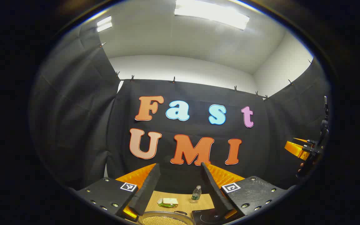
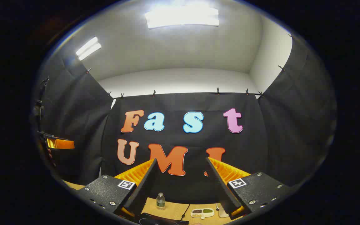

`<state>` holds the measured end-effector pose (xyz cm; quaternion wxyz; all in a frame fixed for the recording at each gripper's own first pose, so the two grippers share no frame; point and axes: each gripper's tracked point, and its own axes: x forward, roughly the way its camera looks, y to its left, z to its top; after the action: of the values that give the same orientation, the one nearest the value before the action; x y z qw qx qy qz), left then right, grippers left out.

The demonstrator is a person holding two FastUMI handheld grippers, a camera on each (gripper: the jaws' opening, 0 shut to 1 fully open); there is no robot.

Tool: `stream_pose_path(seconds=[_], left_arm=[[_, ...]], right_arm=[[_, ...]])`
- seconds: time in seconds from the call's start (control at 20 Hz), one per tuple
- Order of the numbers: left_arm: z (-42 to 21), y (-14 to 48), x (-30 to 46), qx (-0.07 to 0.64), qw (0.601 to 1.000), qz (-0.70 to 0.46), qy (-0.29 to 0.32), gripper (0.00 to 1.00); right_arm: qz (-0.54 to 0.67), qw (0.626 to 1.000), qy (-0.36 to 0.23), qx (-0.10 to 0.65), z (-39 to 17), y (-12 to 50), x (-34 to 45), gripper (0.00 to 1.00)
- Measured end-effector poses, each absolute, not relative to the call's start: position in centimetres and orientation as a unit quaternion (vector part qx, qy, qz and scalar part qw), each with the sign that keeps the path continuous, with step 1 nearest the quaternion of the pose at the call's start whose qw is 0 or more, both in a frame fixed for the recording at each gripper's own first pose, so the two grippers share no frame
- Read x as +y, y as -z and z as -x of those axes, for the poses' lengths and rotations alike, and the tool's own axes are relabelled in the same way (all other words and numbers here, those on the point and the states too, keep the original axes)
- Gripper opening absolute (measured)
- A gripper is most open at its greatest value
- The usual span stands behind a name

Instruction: First push the handle of the pot to place it horizontally, then grasp the pot with both hands and set it on the induction cooktop.

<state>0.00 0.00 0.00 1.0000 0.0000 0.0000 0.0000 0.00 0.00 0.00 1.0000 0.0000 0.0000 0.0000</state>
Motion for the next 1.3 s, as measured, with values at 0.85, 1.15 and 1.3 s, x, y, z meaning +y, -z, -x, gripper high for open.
stream_pose_path(seconds=[0.85,1.15,1.3], left_arm=[[1.0,0.3,1.2,0.006,0.998,-0.054,-0.004,0.83],[0.5,3.1,2.1,0.039,0.998,-0.047,-0.003,0.83],[0.2,4.8,1.5,0.063,0.997,-0.037,0.015,0.79]], right_arm=[[-0.006,1.0,-0.009,0.007,-1.1,1.9,1.5,0.93],[-0.015,1.0,-0.018,0.015,-1.4,3.7,1.9,0.93],[-0.019,0.999,-0.021,0.019,-1.6,4.7,1.9,0.93]])
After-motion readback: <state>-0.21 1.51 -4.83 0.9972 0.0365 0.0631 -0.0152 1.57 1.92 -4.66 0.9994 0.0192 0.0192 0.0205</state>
